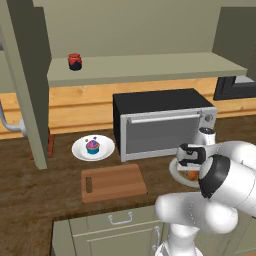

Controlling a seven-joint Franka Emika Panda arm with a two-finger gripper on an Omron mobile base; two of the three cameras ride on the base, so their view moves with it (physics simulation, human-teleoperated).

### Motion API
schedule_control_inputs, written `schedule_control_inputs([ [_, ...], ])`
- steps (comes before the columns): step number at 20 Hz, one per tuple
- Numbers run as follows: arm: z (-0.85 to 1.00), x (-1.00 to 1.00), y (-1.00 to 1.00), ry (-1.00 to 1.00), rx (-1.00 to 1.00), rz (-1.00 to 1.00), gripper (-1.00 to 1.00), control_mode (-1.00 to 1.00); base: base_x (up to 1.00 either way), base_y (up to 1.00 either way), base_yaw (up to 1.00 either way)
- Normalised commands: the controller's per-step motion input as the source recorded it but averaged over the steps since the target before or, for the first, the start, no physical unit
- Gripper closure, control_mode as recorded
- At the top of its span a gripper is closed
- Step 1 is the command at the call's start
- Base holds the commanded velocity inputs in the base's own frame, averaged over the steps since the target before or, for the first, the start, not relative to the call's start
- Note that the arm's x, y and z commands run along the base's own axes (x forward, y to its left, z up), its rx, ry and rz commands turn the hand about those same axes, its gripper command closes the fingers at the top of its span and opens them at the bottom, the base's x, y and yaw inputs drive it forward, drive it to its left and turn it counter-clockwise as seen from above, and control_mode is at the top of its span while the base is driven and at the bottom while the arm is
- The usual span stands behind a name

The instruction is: From the different types of pastries on the counter, select a croissant and place it on the cutting board. Then retrieve a jar of jam from the cabinet and place it alongside the croissant on the cutting board.

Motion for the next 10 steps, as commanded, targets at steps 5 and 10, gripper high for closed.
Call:
schedule_control_inputs([
  [5, -0.25, 0.11, 0.00, 0.02, 0.00, -0.02, 1.00, -1.00, 0.00, 0.00, 0.00],
  [10, 0.36, -0.27, 0.00, -0.02, 0.00, -0.01, 1.00, -1.00, 0.00, 0.00, 0.00],
])
